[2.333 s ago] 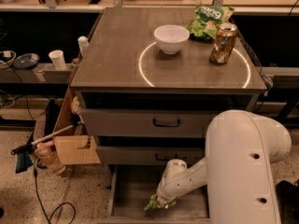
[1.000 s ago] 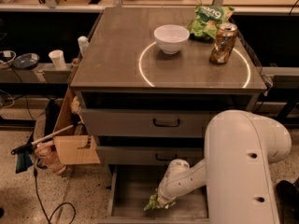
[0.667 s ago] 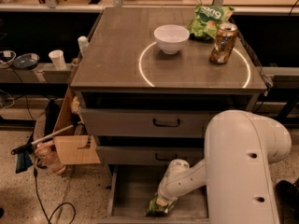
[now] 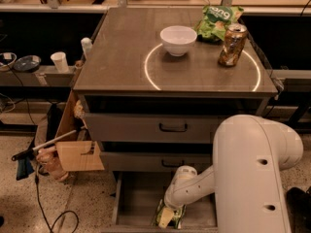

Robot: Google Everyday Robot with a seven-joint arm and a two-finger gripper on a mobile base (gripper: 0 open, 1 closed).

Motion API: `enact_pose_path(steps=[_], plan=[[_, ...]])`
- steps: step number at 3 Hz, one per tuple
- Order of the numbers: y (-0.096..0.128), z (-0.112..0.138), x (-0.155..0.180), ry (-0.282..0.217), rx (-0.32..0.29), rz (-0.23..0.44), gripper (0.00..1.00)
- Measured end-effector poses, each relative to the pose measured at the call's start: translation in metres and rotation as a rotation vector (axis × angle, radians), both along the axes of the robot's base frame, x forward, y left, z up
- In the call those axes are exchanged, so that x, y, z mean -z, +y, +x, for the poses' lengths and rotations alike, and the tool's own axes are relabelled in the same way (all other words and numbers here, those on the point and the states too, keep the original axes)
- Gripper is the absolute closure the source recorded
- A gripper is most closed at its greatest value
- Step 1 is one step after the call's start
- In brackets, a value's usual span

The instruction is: Place green jalapeno chip bag into bottom drawer

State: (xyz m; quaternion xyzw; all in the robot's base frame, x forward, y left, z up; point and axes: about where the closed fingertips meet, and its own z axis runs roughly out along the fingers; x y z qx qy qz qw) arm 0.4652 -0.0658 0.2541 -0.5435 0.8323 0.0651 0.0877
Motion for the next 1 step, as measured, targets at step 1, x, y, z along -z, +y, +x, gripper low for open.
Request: enact_pose_path(steps=[1], plan=[[0.0, 0.0, 0.0, 0.0, 0.0, 0.0, 0.0]])
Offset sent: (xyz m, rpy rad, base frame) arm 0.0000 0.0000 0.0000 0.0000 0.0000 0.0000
